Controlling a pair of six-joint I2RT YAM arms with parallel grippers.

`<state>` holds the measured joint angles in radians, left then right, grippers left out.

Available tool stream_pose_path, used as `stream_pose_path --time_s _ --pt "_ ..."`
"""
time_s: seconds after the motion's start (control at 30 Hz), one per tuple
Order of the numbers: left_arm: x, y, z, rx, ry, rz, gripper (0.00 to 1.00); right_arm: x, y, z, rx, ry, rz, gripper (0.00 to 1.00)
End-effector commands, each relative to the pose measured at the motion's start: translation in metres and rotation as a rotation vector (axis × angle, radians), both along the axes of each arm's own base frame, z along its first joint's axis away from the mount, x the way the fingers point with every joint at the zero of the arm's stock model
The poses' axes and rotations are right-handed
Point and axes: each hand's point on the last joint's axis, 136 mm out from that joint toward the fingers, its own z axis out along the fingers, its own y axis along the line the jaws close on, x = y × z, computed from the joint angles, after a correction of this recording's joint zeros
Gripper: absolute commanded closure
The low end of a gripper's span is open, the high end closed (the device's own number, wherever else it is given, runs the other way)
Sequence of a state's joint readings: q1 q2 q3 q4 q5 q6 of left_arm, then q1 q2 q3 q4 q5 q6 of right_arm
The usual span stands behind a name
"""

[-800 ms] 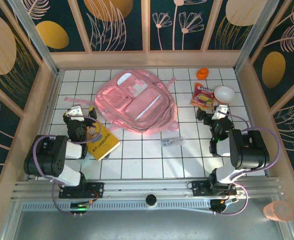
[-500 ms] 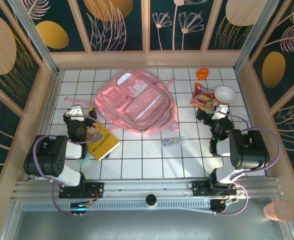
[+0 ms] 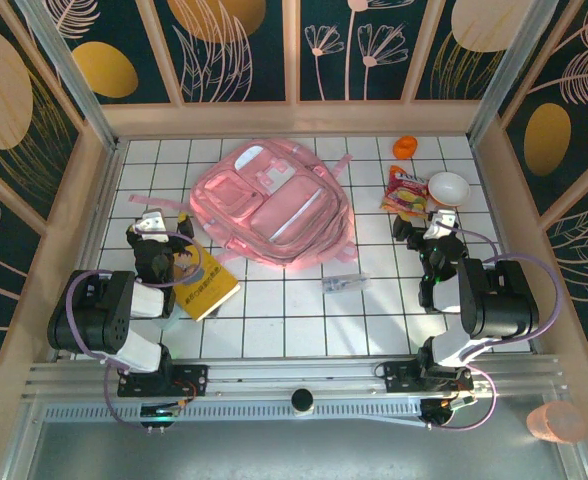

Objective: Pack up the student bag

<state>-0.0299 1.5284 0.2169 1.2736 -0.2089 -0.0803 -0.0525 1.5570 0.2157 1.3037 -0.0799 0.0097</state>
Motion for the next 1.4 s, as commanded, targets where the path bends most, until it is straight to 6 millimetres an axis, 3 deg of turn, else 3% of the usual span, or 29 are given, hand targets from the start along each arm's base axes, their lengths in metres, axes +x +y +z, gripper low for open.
stream_pose_path --time_s 0.0,1.07,1.13,1.2,1.37 --pt "0.004 -0.002 0.011 0.003 -0.032 -0.012 0.01 0.002 0.001 0.005 0.005 -0.019 0.002 0.01" --pt "0.003 -0.001 0.012 0.003 -0.038 -0.008 0.01 0.004 -0.004 0.006 0.014 -0.015 -0.026 0.01" --pt "0.007 -0.001 0.019 0.005 -0.027 -0.010 0.01 0.008 -0.011 0.011 0.023 0.010 -0.064 0.01" --pt "0.014 -0.001 0.028 0.007 0.006 -0.009 0.04 0.013 -0.009 0.028 0.018 0.028 -0.055 0.01" --pt "0.027 -0.005 0.062 -0.061 0.104 -0.017 0.17 0.026 -0.004 0.096 0.042 0.092 -0.020 0.01"
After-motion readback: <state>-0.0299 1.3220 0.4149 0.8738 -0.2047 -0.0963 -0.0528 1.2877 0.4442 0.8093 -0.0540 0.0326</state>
